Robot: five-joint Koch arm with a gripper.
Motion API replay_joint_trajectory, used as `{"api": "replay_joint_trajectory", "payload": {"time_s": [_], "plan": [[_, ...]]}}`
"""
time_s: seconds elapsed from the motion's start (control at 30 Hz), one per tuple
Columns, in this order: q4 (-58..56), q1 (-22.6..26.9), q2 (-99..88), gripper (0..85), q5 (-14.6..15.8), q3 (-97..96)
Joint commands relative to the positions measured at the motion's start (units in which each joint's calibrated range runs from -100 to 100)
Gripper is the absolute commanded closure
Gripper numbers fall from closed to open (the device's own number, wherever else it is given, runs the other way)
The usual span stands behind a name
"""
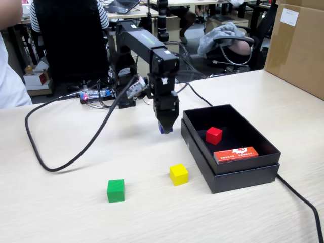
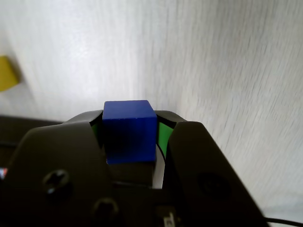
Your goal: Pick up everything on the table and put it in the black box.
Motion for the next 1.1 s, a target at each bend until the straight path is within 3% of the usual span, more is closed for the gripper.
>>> {"api": "replay_joint_trajectory", "payload": {"time_s": [0.0, 0.07, 0.23, 0.57, 0.83, 1.07], "plan": [[-0.56, 0.05, -8.84, 84.6, -3.71, 4.81], [-0.56, 1.56, -11.71, 84.6, -7.52, 10.53], [-0.39, 3.91, -6.78, 84.6, -8.99, 19.86], [-0.9, 7.72, 21.79, 84.6, -6.06, 35.1], [-0.82, 11.38, 28.68, 84.6, -3.76, 37.36], [-0.82, 11.23, 34.76, 84.6, -2.54, 40.72]]}}
